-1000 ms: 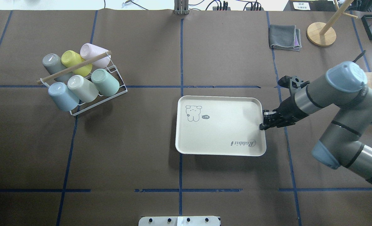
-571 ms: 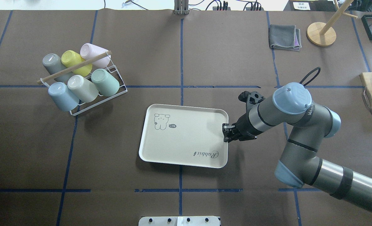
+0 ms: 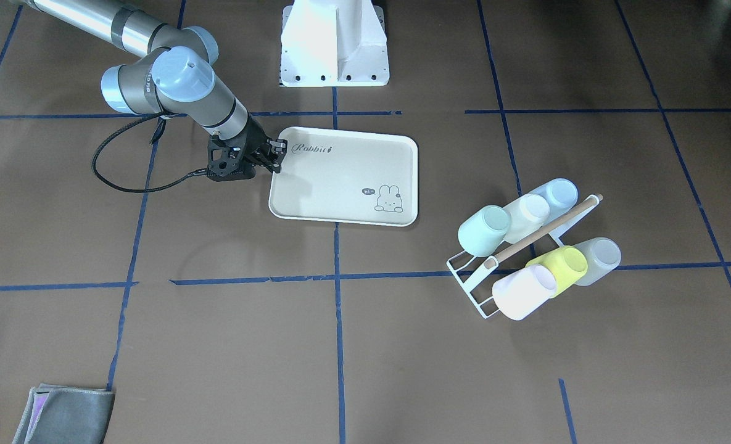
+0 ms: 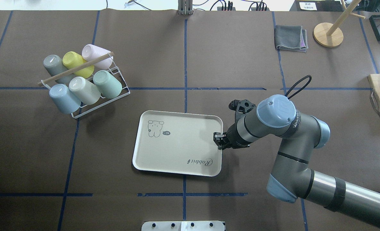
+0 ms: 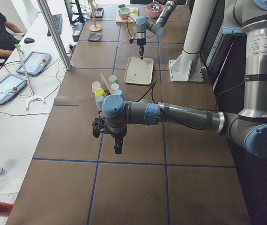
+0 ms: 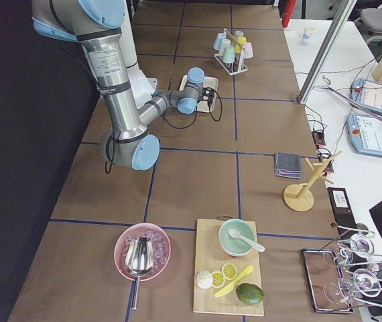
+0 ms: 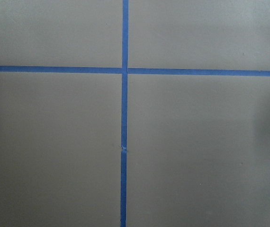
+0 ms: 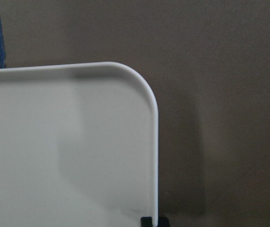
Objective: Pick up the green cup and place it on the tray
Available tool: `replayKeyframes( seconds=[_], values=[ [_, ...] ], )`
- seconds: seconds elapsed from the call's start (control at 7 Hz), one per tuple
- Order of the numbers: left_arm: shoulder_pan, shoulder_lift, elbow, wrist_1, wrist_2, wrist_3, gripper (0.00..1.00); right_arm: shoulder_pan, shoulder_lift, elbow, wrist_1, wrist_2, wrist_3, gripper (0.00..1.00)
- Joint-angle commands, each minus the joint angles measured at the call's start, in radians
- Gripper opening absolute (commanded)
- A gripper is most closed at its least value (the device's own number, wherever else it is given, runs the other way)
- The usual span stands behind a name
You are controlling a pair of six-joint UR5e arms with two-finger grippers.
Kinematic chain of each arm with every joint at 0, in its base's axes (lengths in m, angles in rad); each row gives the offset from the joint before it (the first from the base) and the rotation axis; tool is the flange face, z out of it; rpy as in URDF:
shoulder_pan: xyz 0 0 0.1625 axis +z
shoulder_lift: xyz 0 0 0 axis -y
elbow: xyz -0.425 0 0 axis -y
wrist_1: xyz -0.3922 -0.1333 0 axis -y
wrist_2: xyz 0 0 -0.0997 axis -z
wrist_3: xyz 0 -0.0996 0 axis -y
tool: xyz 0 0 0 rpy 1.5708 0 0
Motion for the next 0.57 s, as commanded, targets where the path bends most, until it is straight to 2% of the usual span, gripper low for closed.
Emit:
replayKeyframes(
  seconds=[0.0, 0.43],
  values=[
    [0.000, -0.001, 0.000, 0.000, 0.000, 0.000, 1.00, 0.017, -0.007, 0.000, -0.003, 0.000, -0.057, 0.00],
    [0.000, -0.001, 0.003, 0.000, -0.002, 0.000, 1.00, 0.025, -0.010, -0.011, -0.005, 0.000, -0.127, 0.00]
  ],
)
